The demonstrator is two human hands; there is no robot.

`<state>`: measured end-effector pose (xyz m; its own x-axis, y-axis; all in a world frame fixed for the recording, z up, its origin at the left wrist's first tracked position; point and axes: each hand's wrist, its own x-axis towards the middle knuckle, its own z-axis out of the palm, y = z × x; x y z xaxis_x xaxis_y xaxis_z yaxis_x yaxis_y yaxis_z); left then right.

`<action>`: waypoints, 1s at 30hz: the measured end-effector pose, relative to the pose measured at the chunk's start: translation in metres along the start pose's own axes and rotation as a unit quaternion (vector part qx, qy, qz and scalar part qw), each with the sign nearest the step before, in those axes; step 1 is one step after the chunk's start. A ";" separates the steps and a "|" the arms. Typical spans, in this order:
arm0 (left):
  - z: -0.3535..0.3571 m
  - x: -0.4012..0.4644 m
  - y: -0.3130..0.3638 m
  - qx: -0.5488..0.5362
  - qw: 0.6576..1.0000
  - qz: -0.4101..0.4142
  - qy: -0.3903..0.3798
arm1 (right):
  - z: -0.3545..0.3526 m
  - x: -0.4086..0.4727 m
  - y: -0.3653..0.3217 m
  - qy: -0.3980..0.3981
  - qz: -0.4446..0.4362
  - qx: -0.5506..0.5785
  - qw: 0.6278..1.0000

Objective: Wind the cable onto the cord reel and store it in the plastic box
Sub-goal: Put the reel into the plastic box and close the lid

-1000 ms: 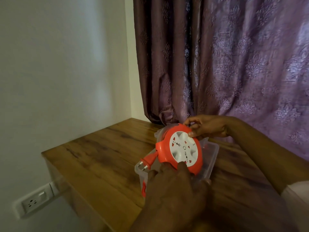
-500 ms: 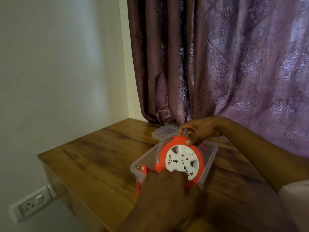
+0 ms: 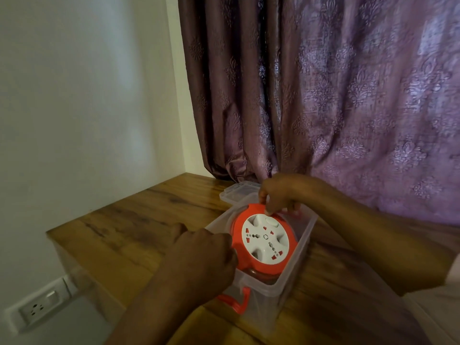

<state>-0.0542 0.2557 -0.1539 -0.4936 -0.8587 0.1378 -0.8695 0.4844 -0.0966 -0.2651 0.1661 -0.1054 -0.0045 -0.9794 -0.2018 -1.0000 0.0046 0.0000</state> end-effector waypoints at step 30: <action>0.001 0.041 -0.002 -0.316 0.946 -0.039 -0.066 | 0.041 -0.020 0.023 0.053 -0.038 0.097 0.993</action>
<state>-0.0727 0.2191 -0.1494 -0.4571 -0.8894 -0.0081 -0.7600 0.3858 0.5230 -0.2879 0.1939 -0.1414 0.0611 -0.9941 -0.0900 -0.9786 -0.0419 -0.2016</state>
